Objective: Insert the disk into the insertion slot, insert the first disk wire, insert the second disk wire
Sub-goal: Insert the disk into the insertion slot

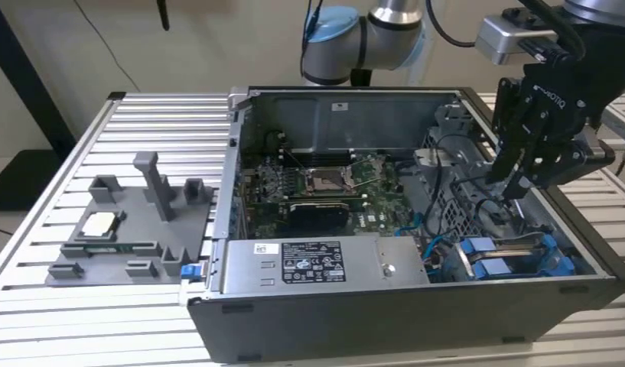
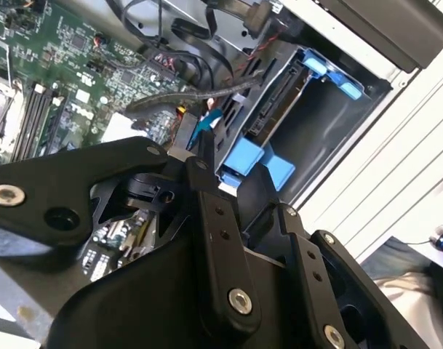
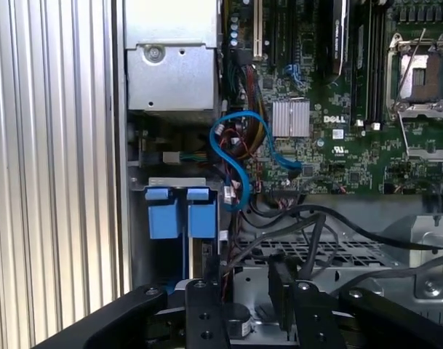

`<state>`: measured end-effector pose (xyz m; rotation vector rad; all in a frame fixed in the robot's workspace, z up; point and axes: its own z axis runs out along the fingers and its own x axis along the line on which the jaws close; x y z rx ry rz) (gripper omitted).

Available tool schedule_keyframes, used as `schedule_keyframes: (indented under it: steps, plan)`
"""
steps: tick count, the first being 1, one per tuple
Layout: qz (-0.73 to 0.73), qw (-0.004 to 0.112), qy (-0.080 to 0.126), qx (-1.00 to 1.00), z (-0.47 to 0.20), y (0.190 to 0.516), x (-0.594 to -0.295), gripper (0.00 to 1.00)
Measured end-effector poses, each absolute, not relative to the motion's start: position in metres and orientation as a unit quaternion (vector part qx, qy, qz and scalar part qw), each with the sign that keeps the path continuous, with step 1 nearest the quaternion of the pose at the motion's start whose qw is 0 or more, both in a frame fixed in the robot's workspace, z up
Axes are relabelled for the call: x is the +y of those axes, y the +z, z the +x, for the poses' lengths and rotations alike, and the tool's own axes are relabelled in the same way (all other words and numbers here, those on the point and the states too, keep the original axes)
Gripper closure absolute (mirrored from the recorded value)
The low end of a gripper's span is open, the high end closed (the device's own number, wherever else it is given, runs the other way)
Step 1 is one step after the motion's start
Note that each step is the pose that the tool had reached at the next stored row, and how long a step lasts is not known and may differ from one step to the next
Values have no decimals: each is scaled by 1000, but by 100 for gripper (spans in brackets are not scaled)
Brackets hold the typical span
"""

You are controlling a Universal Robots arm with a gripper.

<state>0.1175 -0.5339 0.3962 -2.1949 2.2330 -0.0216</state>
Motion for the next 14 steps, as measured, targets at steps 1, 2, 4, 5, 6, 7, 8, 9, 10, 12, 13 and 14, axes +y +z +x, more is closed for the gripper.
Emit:
schedule_keyframes:
  steps: [1, 2, 4, 5, 6, 7, 8, 9, 10, 12, 13, 14]
  plan:
    - [-701, 6, -7, 713, 117, 396, -533, 60]
    - [-701, 6, -8, 713, 116, 397, -532, 60]
    - [-701, 7, -9, 713, 114, 397, -531, 60]
    - [-701, 8, -10, 713, 114, 397, -530, 60]
    - [-701, 12, -13, 713, 114, 396, -529, 60]
    - [-701, 15, -16, 713, 113, 396, -527, 60]
    - [-701, 18, -20, 713, 113, 396, -526, 60]
    - [-701, 22, -23, 713, 113, 395, -524, 60]
    - [-701, 24, -25, 713, 113, 395, -523, 60]
    - [-701, 24, -25, 713, 112, 397, -523, 60]
    - [-701, 24, -25, 713, 112, 398, -523, 60]
    - [-701, 24, -25, 713, 112, 398, -523, 60]
